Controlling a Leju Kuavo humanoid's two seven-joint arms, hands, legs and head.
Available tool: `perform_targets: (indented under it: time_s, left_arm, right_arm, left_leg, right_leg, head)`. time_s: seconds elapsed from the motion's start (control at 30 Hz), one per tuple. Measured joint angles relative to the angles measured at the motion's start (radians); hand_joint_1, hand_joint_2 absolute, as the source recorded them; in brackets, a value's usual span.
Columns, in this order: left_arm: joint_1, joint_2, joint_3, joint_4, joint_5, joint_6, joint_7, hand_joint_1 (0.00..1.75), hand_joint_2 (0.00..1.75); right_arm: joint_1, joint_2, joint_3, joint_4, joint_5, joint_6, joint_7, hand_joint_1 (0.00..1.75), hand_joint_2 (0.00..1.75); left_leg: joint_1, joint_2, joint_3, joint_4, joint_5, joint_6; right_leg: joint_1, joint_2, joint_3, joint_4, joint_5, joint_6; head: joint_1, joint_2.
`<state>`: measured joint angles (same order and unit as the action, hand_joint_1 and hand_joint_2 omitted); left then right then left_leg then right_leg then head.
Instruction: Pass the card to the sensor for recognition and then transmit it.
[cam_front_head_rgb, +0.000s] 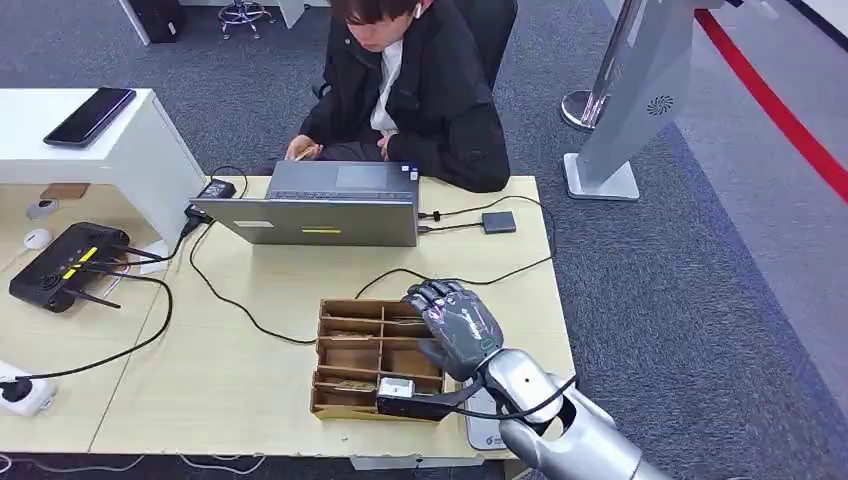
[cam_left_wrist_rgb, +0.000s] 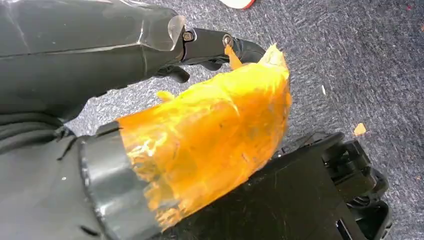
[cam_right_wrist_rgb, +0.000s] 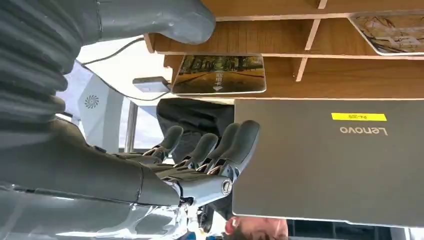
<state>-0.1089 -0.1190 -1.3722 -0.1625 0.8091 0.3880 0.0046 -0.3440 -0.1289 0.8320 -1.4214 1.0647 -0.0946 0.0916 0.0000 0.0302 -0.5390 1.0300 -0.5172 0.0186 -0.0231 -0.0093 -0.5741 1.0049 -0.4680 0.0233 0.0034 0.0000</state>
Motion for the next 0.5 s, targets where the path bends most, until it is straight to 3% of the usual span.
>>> perform_targets:
  time_s: [0.5]
  left_arm:
    - [0.000, 0.000, -0.001, 0.000, 0.000, 0.001, 0.002, 0.00, 0.00]
  right_arm:
    - [0.000, 0.002, 0.000, 0.008, 0.000, 0.000, 0.000, 0.66, 1.75]
  left_leg:
    - [0.000, 0.000, 0.000, 0.000, 0.000, 0.000]
  right_leg:
    - [0.000, 0.000, 0.000, 0.000, 0.000, 0.000]
  head:
    - [0.000, 0.000]
